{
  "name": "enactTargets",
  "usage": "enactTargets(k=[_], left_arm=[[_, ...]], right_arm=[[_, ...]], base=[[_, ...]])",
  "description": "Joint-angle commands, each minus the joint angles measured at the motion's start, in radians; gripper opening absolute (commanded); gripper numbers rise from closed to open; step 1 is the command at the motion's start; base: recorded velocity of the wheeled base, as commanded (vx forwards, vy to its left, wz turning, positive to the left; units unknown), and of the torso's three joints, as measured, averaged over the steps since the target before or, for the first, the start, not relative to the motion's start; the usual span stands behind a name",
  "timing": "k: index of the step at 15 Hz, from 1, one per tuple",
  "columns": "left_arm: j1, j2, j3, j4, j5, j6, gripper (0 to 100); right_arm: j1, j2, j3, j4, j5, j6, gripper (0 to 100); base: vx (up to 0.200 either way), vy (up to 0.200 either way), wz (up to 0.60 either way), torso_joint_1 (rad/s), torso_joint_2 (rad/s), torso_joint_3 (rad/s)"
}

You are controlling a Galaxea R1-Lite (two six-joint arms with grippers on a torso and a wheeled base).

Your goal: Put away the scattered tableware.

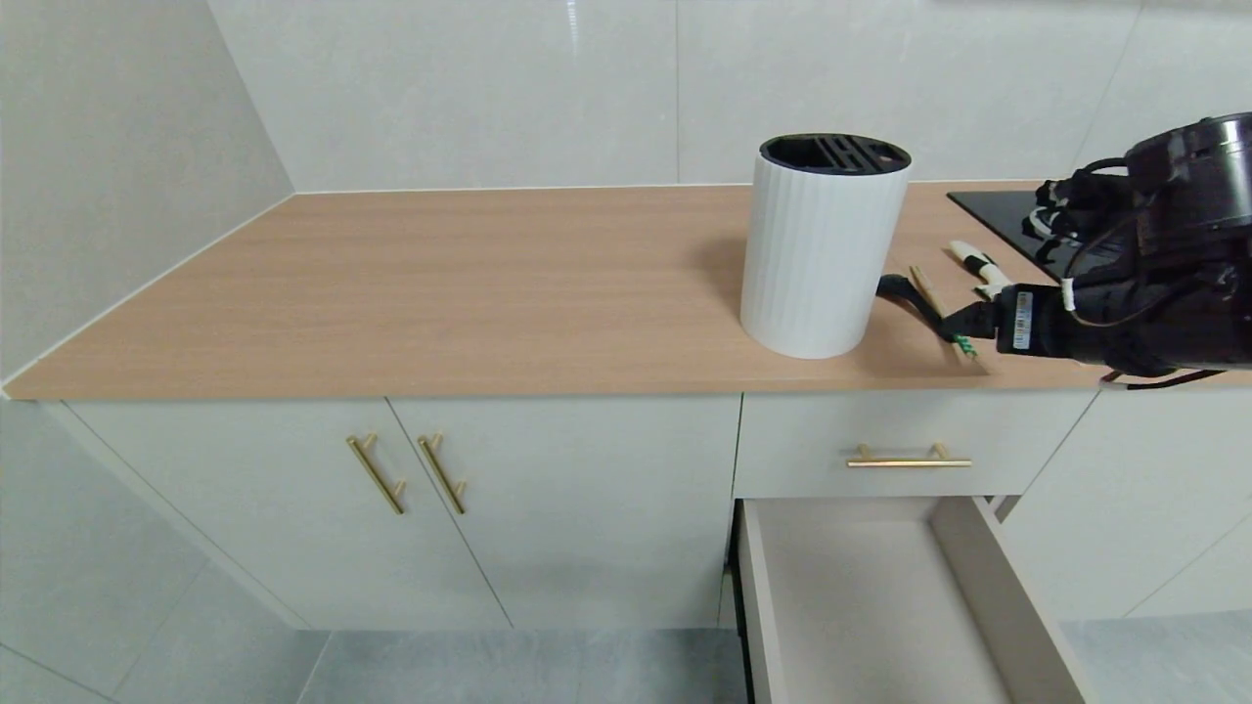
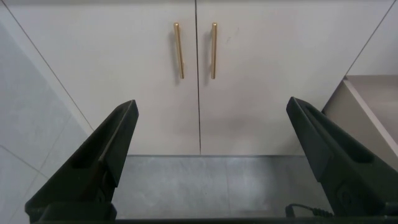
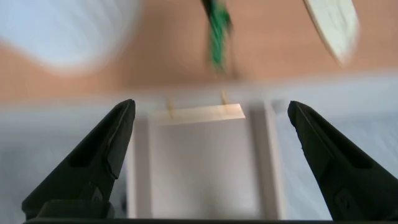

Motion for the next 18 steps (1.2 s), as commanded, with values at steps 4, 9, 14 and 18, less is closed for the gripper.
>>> enactTargets(k=[4,9,14,18], left_arm=[[0.000,0.001,0.000,-0.001,0.000,0.000,100],[0.000,0.001,0.000,-0.001,0.000,0.000,100],[0.000,0.001,0.000,-0.001,0.000,0.000,100],[0.000,0.001,0.000,-0.001,0.000,0.000,100]], right_arm=[[-0.022,0.172,-0.056,-0.058,0.020,-0.047,100],[-0.083,0.201,-0.074,-0.098,0.020,-0.052,100],[-0.101,0.231,-0.091,-0.121,0.020,-0.047,100],[-0.100,0.245,-0.091,-0.132,0.016,-0.047,0]], base=[[0.000,0.000,0.00,0.000,0.00,0.000],[0.000,0.000,0.00,0.000,0.00,0.000],[0.000,0.000,0.00,0.000,0.00,0.000],[0.000,0.000,0.00,0.000,0.00,0.000]])
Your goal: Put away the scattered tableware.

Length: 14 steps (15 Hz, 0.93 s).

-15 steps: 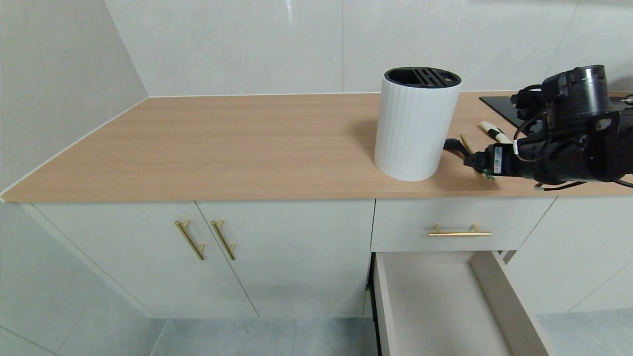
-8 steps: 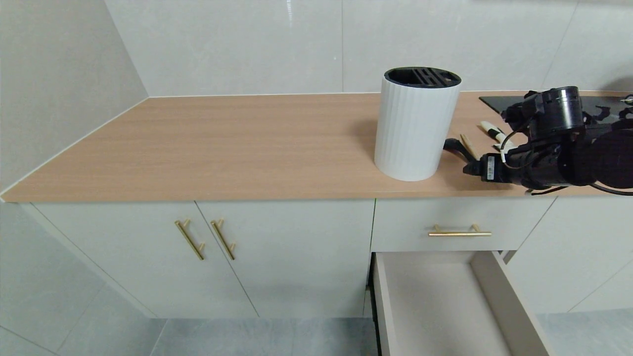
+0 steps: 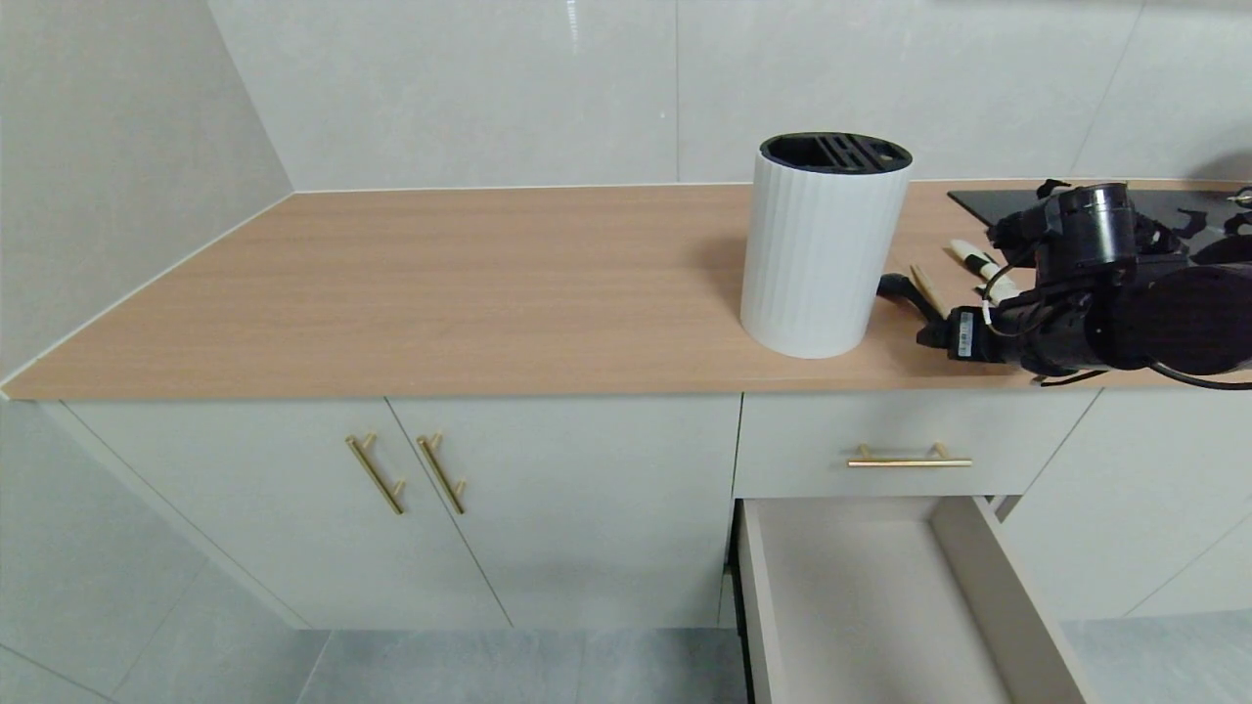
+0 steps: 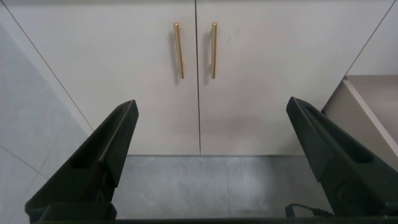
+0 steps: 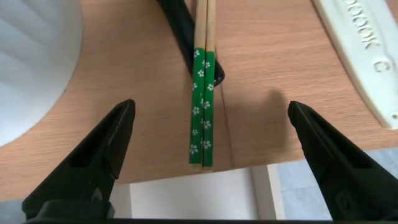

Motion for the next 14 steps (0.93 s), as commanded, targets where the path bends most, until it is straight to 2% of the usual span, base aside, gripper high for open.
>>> enactTargets(k=[1,4,7,11,12,13,14], left_arm=[[0.000,0.001,0.000,0.000,0.000,0.000,100],[0.000,0.001,0.000,0.000,0.000,0.000,100],[0.000,0.001,0.000,0.000,0.000,0.000,100],[0.000,0.001,0.000,0.000,0.000,0.000,100],[0.000,0.001,0.000,0.000,0.000,0.000,100],[0.000,0.001,0.000,0.000,0.000,0.000,100],[0.000,0.001,0.000,0.000,0.000,0.000,100]], right_arm=[[0.001,0.004,0.000,0.002,0.004,0.000,0],[0.001,0.007,-0.002,0.002,-0.001,0.000,0],[0.001,-0.118,0.014,0.017,-0.001,0.015,0],[0.014,-0.351,0.149,0.109,0.010,0.029,0],[0.014,-0.351,0.149,0.109,0.010,0.029,0],[0.018,-0.453,0.253,0.114,0.050,0.035,0],[0.018,-0.495,0.302,0.109,0.088,0.035,0]], base=[[0.000,0.000,0.00,0.000,0.00,0.000],[0.000,0.000,0.00,0.000,0.00,0.000],[0.000,0.000,0.00,0.000,0.00,0.000],[0.000,0.000,0.00,0.000,0.00,0.000],[0.000,0.000,0.00,0.000,0.00,0.000],[0.000,0.000,0.00,0.000,0.00,0.000],[0.000,0.000,0.00,0.000,0.00,0.000]])
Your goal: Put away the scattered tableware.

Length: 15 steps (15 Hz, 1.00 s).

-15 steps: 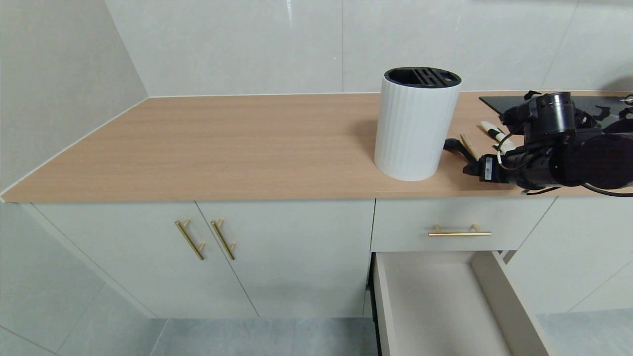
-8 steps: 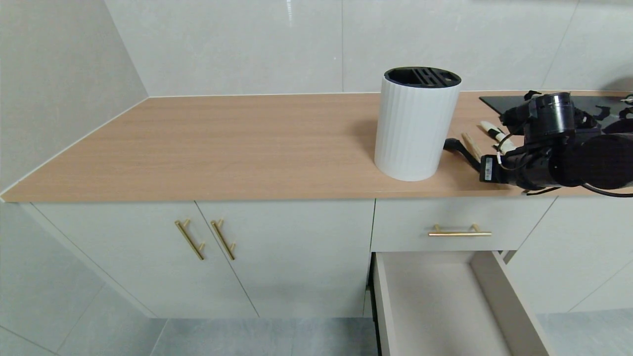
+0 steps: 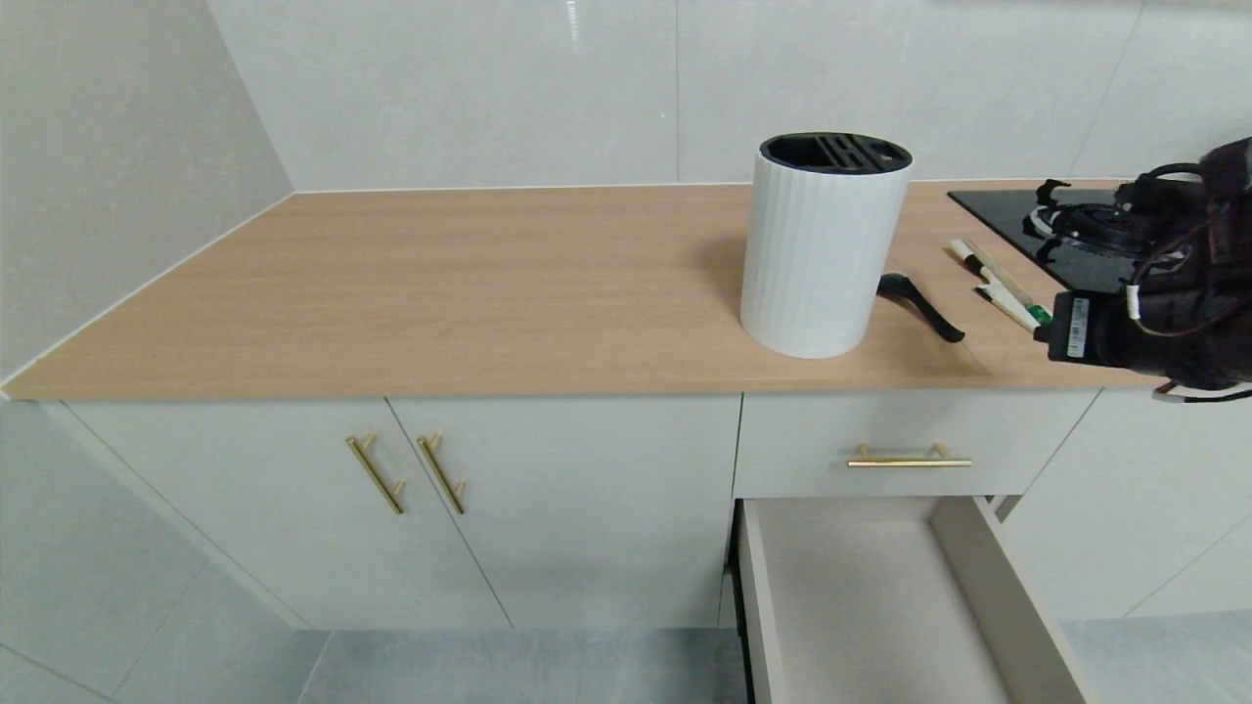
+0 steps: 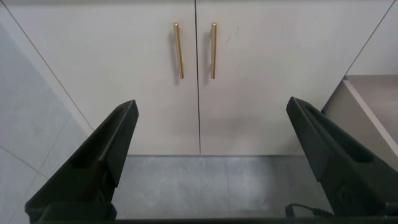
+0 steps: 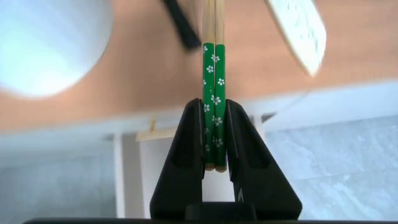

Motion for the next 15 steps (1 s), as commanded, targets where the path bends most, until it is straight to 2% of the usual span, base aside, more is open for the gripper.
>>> enactTargets(k=[1,5,6,7,9,11,12,15], left_arm=[[0.000,0.001,0.000,0.000,0.000,0.000,100],[0.000,0.001,0.000,0.000,0.000,0.000,100],[0.000,0.001,0.000,0.000,0.000,0.000,100],[0.000,0.001,0.000,0.000,0.000,0.001,100],[0.000,0.001,0.000,0.000,0.000,0.000,100],[0.000,0.001,0.000,0.000,0.000,0.000,100],[0.000,0.001,0.000,0.000,0.000,0.000,100],[0.000,0.001,0.000,0.000,0.000,0.000,100]], right_arm=[[0.005,-0.183,0.127,0.005,0.065,0.006,0],[0.016,-0.312,0.262,0.014,0.087,0.008,0],[0.028,-0.335,0.279,0.065,0.093,0.000,0],[0.040,-0.361,0.279,0.121,0.125,-0.009,0],[0.043,-0.426,0.273,0.261,0.274,-0.063,0],[0.043,-0.447,0.290,0.312,0.374,-0.142,0],[0.042,-0.449,0.319,0.310,0.406,-0.182,0],[0.043,-0.424,0.362,0.301,0.415,-0.244,0]], base=[[0.000,0.000,0.00,0.000,0.00,0.000],[0.000,0.000,0.00,0.000,0.00,0.000],[0.000,0.000,0.00,0.000,0.00,0.000],[0.000,0.000,0.00,0.000,0.00,0.000],[0.000,0.000,0.00,0.000,0.00,0.000],[0.000,0.000,0.00,0.000,0.00,0.000],[0.000,0.000,0.00,0.000,0.00,0.000],[0.000,0.000,0.00,0.000,0.00,0.000]])
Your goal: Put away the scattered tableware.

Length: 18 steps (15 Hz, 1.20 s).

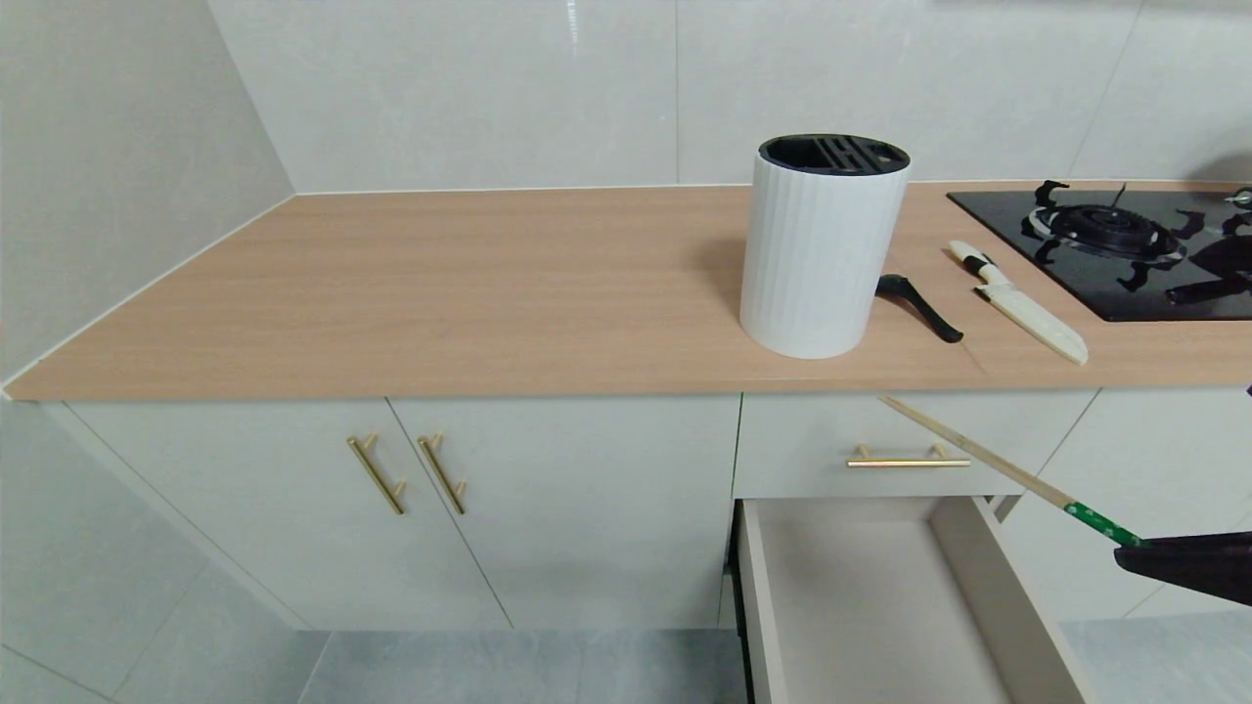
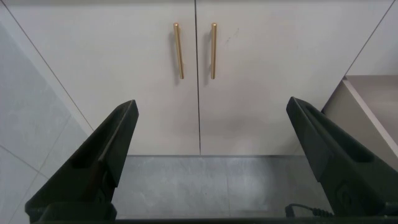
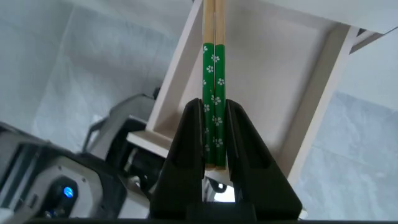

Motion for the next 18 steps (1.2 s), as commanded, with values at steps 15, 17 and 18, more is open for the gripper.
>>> enactTargets(k=[15,17,18], left_arm=[[0.000,0.001,0.000,0.000,0.000,0.000,100],[0.000,0.001,0.000,0.000,0.000,0.000,100],[0.000,0.001,0.000,0.000,0.000,0.000,100]], right_arm=[[0.010,0.131,0.133,-0.138,-0.004,-0.050,0],[0.010,0.147,0.139,-0.148,-0.004,-0.050,0],[0.010,0.154,0.142,-0.153,-0.006,-0.050,0]], base=[[0.000,0.000,0.00,-0.110,0.25,0.135],[0.000,0.000,0.00,-0.202,0.47,0.256],[0.000,0.000,0.00,-0.198,0.47,0.261]])
